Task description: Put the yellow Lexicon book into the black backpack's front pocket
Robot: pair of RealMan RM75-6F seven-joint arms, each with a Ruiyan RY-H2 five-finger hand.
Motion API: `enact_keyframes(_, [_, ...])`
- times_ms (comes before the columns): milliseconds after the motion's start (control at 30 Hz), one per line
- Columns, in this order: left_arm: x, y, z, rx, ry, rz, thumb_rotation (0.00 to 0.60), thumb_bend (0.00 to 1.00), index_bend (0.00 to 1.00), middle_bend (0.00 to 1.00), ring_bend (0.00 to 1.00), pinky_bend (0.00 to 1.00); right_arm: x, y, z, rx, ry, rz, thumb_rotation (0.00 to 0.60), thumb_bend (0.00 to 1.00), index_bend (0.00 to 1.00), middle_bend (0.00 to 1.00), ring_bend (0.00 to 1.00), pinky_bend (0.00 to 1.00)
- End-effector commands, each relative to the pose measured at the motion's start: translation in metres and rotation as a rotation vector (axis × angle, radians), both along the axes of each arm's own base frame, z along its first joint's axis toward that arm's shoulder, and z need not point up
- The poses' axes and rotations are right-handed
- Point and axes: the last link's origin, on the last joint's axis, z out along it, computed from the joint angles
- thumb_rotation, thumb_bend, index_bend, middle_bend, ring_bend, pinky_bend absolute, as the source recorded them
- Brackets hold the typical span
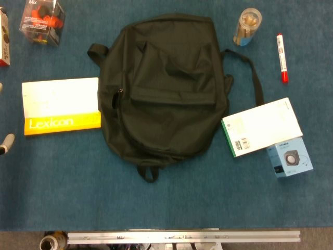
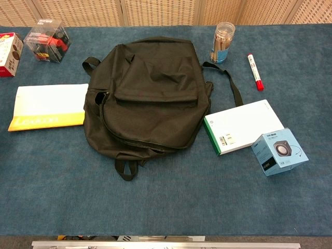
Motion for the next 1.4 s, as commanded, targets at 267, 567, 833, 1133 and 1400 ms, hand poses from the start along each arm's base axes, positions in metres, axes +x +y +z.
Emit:
enact_keyframes(267, [0.002, -0.002, -0.001, 0.004, -0.014, -0.001, 0.600, 0.19, 0.00, 0.00, 0.00, 0.00, 0.002, 0.000, 0.001, 0.003, 0.002, 0.009, 0.600, 0.15, 0.00, 0.04, 0.00, 0.00])
enact_keyframes(567, [0.004, -0.001, 0.001, -0.015, -0.024, -0.051, 0.600, 0.19, 0.00, 0.00, 0.00, 0.00, 0.005, -0.001, 0.006, -0.027, 0.002, 0.015, 0.600, 0.15, 0.00, 0.04, 0.00, 0.00])
enact_keyframes(833, [0.009, 0.005, -0.003, -0.080, 0.012, -0.099, 0.600, 0.19, 0.00, 0.00, 0.00, 0.00, 0.009, -0.004, 0.013, -0.064, -0.004, 0.019, 0.600, 0.15, 0.00, 0.04, 0.00, 0.00])
enact_keyframes(1133, [0.011, 0.019, -0.014, -0.199, 0.075, -0.122, 0.600, 0.19, 0.08, 0.00, 0.00, 0.00, 0.009, -0.004, 0.015, -0.066, -0.006, 0.014, 0.600, 0.15, 0.00, 0.04, 0.00, 0.00])
enact_keyframes(1400, [0.008, 0.035, -0.031, -0.274, 0.123, -0.092, 0.600, 0.19, 0.08, 0.00, 0.00, 0.00, 0.007, -0.003, 0.015, -0.062, -0.009, 0.010, 0.600, 0.15, 0.00, 0.04, 0.00, 0.00])
